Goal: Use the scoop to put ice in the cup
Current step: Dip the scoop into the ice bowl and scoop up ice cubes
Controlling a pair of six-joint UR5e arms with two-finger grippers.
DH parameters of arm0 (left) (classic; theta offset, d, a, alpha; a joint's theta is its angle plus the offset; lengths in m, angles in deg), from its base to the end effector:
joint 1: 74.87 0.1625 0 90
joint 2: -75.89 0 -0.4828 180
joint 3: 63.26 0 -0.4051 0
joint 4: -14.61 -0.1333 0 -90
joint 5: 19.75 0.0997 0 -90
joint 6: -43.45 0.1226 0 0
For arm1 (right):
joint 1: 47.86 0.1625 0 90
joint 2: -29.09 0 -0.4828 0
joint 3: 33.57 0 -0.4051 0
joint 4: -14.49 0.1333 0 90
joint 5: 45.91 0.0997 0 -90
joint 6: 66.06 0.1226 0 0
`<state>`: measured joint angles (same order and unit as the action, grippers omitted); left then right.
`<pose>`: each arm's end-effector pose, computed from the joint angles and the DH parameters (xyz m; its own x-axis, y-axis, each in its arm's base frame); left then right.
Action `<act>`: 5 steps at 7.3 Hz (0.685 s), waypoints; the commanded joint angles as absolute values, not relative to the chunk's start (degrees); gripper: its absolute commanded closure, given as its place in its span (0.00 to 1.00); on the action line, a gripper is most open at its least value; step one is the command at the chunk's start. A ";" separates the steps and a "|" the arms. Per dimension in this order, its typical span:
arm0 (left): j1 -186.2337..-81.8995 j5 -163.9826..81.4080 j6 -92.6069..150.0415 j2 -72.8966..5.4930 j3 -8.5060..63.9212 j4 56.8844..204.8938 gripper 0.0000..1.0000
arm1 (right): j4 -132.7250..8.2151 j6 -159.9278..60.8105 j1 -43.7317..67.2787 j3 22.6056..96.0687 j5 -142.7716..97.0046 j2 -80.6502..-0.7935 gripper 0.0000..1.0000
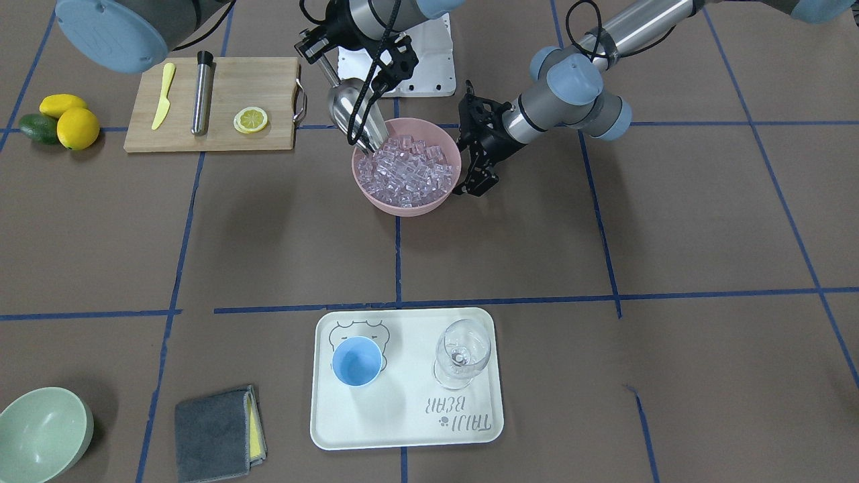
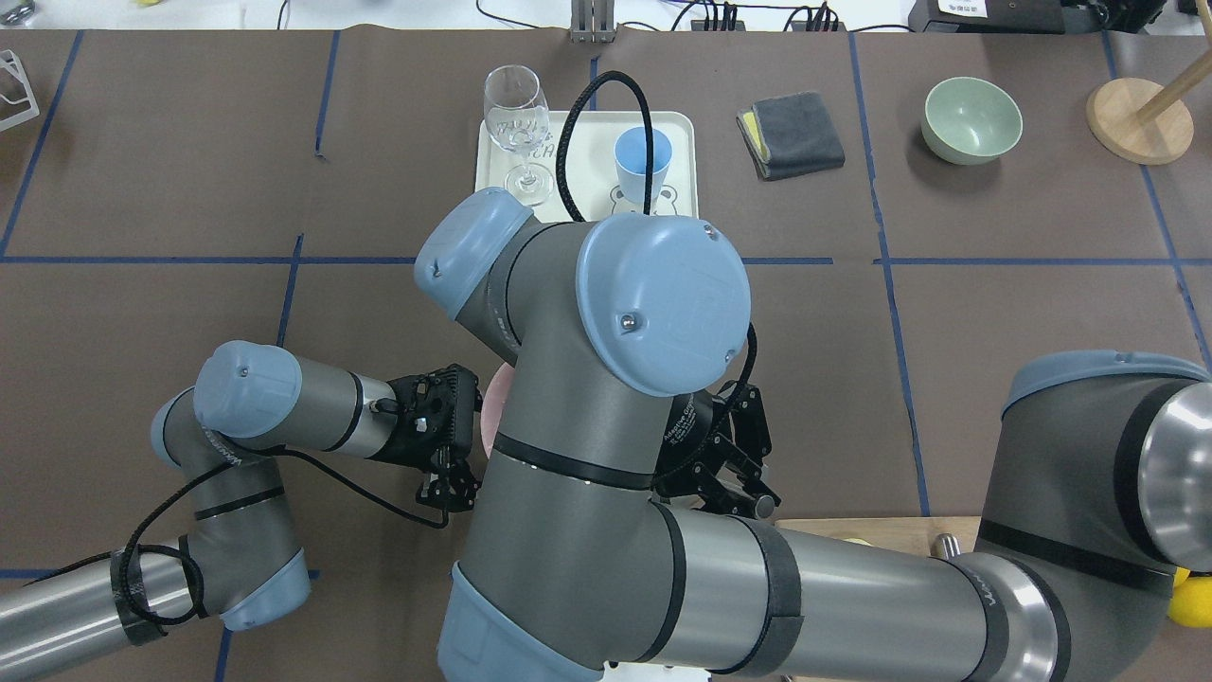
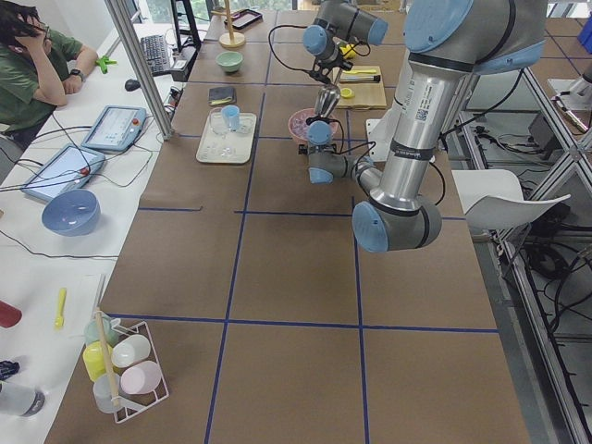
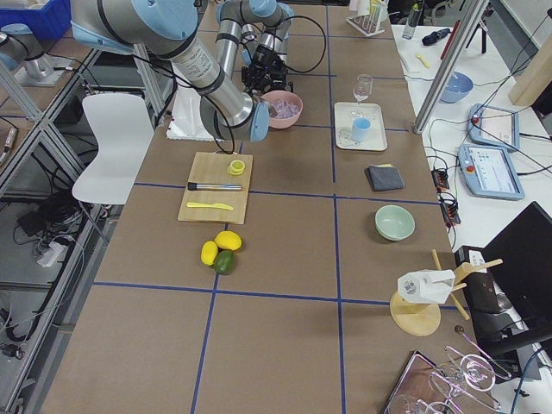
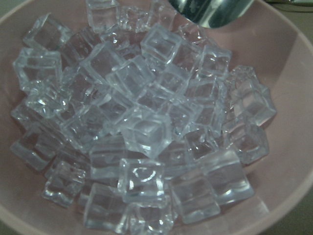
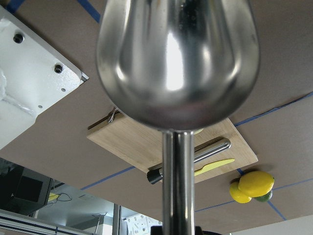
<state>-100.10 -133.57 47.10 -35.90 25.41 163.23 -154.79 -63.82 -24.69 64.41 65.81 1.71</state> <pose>0.5865 -0.3690 0.3926 0.0202 0.9997 -0.0138 -0.1730 0.0171 0.9848 -0.5581 -0.3345 0.1301 0.4521 -0.8163 0.3597 0.8918 0.4212 -0.1651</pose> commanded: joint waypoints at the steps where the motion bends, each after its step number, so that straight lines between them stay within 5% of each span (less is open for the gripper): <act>1: -100.10 -133.57 47.23 -35.90 25.42 163.23 0.00 | -150.33 -64.04 -24.65 59.89 65.72 1.49 1.00; 5: -100.10 -133.49 47.05 -35.99 25.42 163.23 0.00 | -139.62 -62.81 -24.57 58.53 65.54 -2.62 1.00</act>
